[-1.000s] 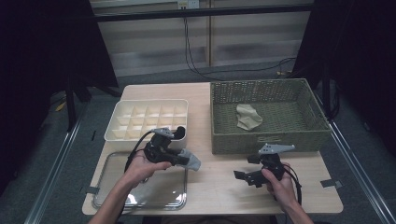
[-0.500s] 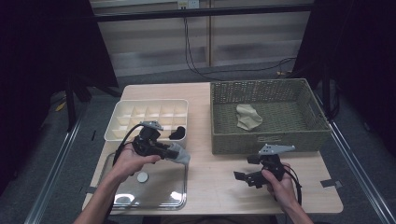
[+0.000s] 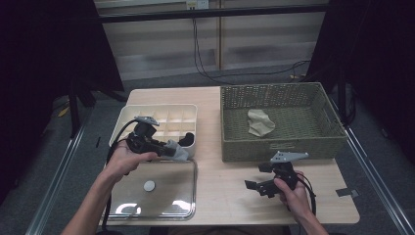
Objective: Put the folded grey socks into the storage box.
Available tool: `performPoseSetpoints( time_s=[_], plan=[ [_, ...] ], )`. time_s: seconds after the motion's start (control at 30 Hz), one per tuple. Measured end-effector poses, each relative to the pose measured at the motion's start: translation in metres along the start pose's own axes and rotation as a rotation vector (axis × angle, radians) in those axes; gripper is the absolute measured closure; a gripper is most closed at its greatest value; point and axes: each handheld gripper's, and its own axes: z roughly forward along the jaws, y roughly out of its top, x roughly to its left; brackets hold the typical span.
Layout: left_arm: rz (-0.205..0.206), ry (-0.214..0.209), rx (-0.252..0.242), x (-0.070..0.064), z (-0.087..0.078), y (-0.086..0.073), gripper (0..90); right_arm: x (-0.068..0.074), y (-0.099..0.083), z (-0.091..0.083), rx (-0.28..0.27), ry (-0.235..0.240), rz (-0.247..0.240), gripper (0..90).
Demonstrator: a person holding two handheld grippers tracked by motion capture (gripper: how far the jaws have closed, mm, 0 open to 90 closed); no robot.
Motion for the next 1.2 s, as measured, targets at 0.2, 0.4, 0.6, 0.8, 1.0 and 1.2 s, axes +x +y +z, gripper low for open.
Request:
performPoseSetpoints(
  time_s=[0.2, 0.4, 0.6, 0.8, 1.0, 1.2],
  plan=[
    [0.006, 0.006, 0.009, 0.007, -0.005, 0.005, 64.3, 0.000, 0.000, 0.000, 0.003, 0.002, 0.001, 8.8],
    [-0.020, 0.026, -0.011, 0.012, -0.010, 0.010, 64.0, 0.000, 0.000, 0.000, 0.002, 0.003, 0.002, 8.7],
    [0.005, 0.055, 0.032, 0.022, -0.017, 0.015, 63.9, 0.000, 0.000, 0.000, 0.002, 0.002, 0.001, 8.7],
    [-0.011, 0.072, 0.036, 0.031, -0.021, 0.016, 63.7, 0.000, 0.000, 0.001, 0.001, -0.003, 0.001, 8.7],
    [-0.021, 0.089, 0.036, 0.038, -0.022, 0.020, 63.0, 0.000, -0.001, 0.001, -0.001, 0.001, -0.002, 7.3],
    [-0.016, 0.113, 0.069, 0.042, -0.019, 0.025, 63.0, 0.001, -0.001, 0.002, 0.000, -0.005, -0.009, 6.7]
  ],
)
